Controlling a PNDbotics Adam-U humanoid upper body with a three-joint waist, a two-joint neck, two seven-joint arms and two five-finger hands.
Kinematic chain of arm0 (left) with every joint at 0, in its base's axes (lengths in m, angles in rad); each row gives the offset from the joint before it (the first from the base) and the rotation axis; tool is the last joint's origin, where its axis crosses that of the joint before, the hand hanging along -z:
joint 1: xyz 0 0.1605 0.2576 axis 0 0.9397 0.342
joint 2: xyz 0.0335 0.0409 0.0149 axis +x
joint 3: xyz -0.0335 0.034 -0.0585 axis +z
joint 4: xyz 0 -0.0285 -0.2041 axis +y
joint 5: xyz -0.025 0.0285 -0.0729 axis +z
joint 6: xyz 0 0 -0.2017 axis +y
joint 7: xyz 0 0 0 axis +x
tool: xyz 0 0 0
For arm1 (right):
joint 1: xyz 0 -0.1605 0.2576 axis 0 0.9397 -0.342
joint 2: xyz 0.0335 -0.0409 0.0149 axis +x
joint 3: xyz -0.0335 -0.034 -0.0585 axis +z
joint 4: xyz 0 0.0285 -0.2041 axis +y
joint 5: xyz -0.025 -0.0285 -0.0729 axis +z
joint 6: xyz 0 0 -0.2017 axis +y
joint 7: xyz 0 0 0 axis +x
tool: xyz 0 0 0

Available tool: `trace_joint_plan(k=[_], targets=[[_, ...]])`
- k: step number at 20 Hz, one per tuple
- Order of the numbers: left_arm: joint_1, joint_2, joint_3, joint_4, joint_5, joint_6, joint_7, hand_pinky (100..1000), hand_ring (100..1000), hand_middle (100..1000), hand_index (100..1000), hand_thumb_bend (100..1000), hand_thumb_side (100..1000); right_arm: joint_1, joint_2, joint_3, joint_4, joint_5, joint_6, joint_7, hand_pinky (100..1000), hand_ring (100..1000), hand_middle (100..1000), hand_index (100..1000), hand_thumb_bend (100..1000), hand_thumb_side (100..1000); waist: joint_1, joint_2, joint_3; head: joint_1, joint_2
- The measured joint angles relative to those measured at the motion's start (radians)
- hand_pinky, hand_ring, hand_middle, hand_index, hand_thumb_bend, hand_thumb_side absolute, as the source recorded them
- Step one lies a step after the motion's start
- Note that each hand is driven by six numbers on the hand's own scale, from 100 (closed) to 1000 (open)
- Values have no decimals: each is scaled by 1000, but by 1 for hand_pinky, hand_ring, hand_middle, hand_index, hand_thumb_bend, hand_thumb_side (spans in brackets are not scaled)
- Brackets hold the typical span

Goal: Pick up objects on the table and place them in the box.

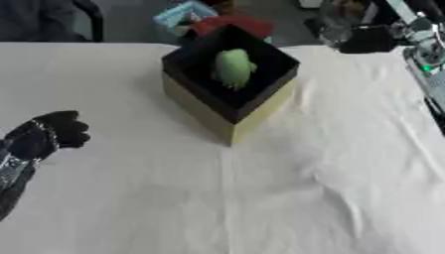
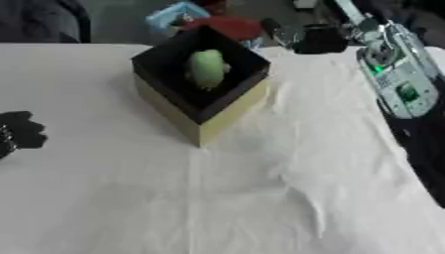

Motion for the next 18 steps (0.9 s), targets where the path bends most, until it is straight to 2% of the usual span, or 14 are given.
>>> trace_joint_plan(k=[5, 6, 7, 12, 18], targets=[[10, -8, 8, 1, 0, 0, 9, 782, 740, 711, 869, 462, 932, 166, 49, -32, -161, -40, 34, -25, 668, 578, 649, 783, 300, 410, 9, -9, -29, 28, 38], [14, -8, 8, 1, 0, 1, 9, 782, 740, 711, 869, 461, 932, 197, 67, -40, -182, -40, 39, -33, 667, 577, 647, 781, 396, 353, 10, -9, -32, 35, 50], [16, -8, 8, 1, 0, 1, 10, 782, 740, 712, 869, 461, 934, 228, 86, -47, -200, -40, 43, -43, 666, 575, 646, 779, 291, 409, 11, -9, -36, 42, 65], [27, -9, 12, 7, -2, 1, 10, 783, 740, 711, 869, 459, 936, 367, 179, -66, -265, -15, 36, -84, 659, 568, 635, 769, 267, 425, 11, -9, -56, 74, 121], [31, -23, 13, 13, -5, 1, 14, 785, 740, 712, 869, 459, 937, 459, 276, -64, -281, 8, 22, -106, 652, 558, 622, 759, 242, 443, 18, 2, -82, 104, 137]])
